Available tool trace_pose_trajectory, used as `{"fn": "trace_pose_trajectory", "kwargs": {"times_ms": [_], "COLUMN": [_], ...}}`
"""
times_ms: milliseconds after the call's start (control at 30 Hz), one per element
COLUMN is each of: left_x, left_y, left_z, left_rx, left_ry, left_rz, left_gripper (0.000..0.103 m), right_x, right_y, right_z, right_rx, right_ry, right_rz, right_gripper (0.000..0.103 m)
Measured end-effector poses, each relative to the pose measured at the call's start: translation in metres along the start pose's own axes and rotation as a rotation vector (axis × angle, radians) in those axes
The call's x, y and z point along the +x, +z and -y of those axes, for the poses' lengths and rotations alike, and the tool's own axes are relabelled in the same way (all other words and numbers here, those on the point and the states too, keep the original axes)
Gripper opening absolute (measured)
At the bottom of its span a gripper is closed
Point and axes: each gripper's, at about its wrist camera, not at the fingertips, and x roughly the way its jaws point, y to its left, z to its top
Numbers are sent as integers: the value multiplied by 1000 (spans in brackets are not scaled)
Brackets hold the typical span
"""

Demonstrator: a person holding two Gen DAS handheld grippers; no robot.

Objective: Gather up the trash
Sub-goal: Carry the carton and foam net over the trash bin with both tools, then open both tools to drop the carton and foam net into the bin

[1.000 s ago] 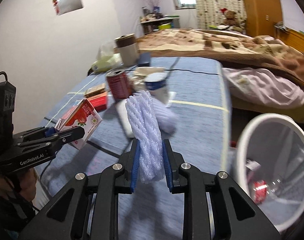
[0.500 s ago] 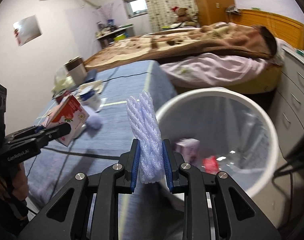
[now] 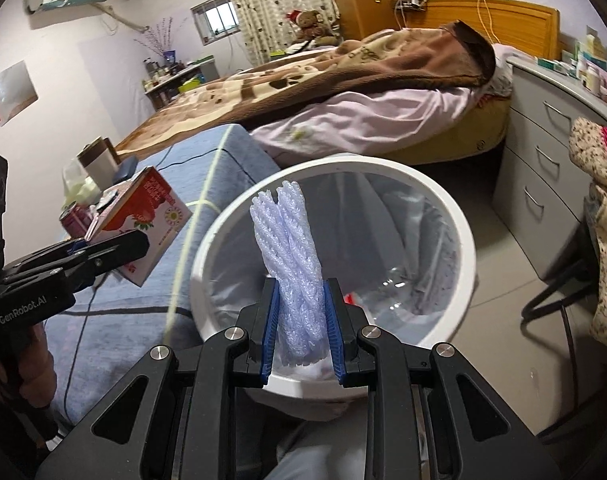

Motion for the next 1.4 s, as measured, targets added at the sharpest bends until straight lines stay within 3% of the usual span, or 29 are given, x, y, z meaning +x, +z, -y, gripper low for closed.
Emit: {"fn": "trace_pose_trajectory", "kwargs": {"times_ms": [433, 700, 967, 1133, 1400], "left_x": [38, 40, 26, 4, -34], "left_y": [3, 5, 2, -6, -25], "left_z": [16, 10, -5, -20, -48], "left_rx": [19, 2, -36, -71, -114], "left_ry": [-42, -49, -22, 6, 79], "left_rz": [-53, -54, -45, -27, 11], "left_gripper": [37, 44, 44, 44, 44], "right_x": [5, 3, -4, -9, -14], "right_y": [-1, 1, 5, 7, 7], "right_z": [15, 14, 6, -7, -35], "right_rx": [23, 14, -5, -28, -79], "right_ry": [-30, -45, -36, -4, 47], "right_rz": [-28, -24, -3, 11, 16], "right_gripper": [27, 38, 38, 51, 52]}}
